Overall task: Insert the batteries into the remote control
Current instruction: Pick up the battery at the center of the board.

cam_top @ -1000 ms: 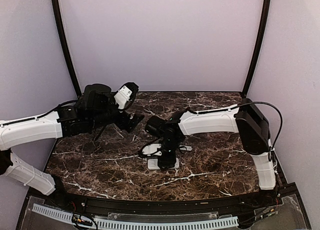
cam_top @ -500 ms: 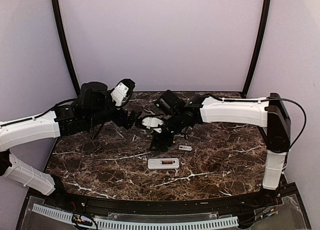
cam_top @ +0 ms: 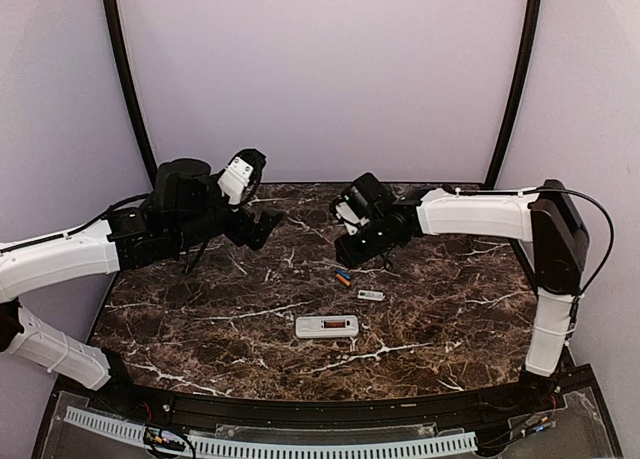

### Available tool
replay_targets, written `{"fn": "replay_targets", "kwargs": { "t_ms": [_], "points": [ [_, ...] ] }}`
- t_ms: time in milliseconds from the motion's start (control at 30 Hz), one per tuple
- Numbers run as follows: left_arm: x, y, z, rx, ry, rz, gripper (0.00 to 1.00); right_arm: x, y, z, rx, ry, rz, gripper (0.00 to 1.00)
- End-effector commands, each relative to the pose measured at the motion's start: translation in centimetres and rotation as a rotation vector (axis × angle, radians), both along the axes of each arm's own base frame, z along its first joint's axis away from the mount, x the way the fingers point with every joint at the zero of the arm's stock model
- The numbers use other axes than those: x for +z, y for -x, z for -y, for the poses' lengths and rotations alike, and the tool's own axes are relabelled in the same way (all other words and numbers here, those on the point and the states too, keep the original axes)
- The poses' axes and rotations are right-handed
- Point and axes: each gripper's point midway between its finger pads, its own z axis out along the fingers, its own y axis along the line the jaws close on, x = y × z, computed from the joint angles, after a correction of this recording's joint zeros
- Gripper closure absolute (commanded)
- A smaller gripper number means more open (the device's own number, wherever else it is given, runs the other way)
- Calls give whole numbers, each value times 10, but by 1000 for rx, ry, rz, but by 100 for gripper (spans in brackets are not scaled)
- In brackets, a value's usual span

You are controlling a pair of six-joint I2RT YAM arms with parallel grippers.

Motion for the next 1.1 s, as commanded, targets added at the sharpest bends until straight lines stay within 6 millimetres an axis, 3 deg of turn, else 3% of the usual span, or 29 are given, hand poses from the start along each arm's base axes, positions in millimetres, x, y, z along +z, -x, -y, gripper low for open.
{"fn": "replay_targets", "kwargs": {
  "t_ms": [0, 100, 367, 1067],
  "points": [
    [-19, -4, -4, 15, -28, -44, 1, -37, 3, 8, -99, 47, -69, 50],
    [-24, -8, -5, 21, -29, -62, 1, -56, 5, 9, -102, 76, -105, 51],
    [-32, -13, -6, 27, -33, -91, 1, -80, 13, 9, -75, 108, -162, 58],
    [-38, -19, -8, 35, -26, -118, 1, -102, 25, 3, -4, 150, -221, 78]
  ]
}}
